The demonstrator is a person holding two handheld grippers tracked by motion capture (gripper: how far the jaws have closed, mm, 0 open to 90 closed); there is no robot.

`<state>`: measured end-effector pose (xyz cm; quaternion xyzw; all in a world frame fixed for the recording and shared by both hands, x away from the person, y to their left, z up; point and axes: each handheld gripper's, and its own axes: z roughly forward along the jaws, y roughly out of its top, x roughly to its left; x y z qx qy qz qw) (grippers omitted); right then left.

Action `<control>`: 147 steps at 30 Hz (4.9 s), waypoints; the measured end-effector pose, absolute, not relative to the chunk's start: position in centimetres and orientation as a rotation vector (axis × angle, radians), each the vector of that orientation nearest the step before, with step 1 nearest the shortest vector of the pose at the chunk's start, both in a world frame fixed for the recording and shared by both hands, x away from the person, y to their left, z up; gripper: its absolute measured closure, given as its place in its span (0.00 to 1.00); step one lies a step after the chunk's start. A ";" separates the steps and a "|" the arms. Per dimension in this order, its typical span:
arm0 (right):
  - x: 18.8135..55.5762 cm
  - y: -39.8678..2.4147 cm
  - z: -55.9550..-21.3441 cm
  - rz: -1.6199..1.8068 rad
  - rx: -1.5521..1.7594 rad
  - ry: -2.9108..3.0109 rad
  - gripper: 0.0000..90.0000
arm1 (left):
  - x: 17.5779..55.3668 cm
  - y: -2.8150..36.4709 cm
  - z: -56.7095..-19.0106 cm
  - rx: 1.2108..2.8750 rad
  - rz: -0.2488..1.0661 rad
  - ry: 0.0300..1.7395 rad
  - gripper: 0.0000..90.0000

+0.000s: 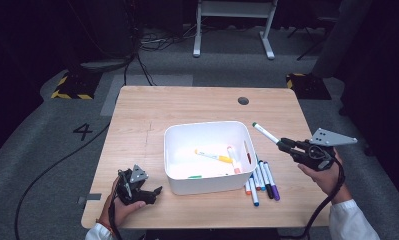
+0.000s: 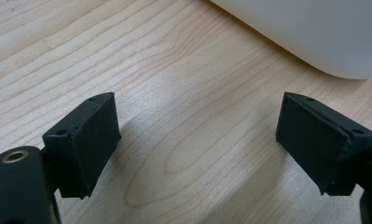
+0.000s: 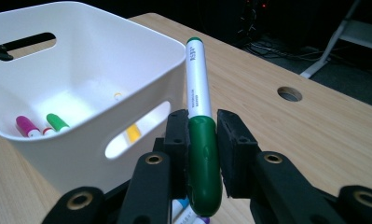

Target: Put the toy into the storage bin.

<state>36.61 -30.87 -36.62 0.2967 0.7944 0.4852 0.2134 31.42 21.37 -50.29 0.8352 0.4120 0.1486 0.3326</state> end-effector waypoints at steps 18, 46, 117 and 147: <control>38.2 -23.6 -34.9 1.341 0.577 2.404 0.84 | 31.4 21.4 -50.3 2.181 0.387 1.076 0.15; 40.0 -14.6 -37.5 1.018 0.177 2.876 0.83 | 31.4 21.4 -50.3 2.182 0.388 1.076 0.15; 32.1 -32.2 -47.8 1.014 1.028 2.373 0.38 | 31.4 21.3 -50.3 2.178 0.390 1.081 0.15; 33.9 -36.3 -49.4 0.961 1.237 2.259 0.82 | 31.4 21.4 -50.3 2.180 0.390 1.079 0.15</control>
